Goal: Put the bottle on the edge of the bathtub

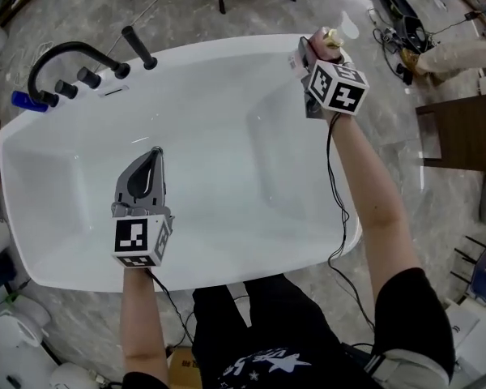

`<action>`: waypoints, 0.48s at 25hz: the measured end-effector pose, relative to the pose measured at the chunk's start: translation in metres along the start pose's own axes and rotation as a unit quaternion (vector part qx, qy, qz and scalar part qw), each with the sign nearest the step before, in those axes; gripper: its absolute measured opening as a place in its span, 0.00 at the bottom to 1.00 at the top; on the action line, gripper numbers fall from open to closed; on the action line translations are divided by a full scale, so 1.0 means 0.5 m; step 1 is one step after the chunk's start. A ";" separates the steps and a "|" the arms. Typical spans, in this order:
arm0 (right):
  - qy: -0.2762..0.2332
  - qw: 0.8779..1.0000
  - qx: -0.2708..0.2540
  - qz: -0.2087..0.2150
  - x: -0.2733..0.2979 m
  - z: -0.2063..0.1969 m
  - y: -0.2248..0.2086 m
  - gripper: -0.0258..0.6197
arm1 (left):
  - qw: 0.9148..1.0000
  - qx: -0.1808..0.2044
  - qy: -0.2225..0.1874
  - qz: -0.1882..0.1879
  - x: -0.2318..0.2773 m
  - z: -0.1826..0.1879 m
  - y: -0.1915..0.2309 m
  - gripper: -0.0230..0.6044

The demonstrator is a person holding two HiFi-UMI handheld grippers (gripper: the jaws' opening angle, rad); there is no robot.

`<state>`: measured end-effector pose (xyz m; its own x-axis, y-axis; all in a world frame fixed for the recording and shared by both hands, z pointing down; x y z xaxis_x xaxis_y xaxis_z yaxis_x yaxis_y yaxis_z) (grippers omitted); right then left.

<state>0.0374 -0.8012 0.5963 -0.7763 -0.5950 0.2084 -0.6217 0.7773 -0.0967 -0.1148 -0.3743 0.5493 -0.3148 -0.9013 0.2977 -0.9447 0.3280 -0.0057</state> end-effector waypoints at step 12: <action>-0.007 1.000 -0.007 -0.007 0.172 -0.014 -0.044 0.39 | 0.999 -0.015 -0.002 0.035 0.088 -0.010 0.038 0.06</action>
<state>-0.0148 -0.8682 0.6230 -0.7683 -0.6092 0.1966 -0.6317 0.7711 -0.0794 -0.1460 -0.4063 0.5672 -0.3796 -0.8773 0.2937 -0.9174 0.3979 0.0030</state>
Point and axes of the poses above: the fingertips, and each gripper's own axes: x forward along the fingers, y to its left, z out of its top, the point moved 10 cm from there along -x, backward along the fingers, and after that the axes turned 9 degrees about -y, right-handed, at the moved point
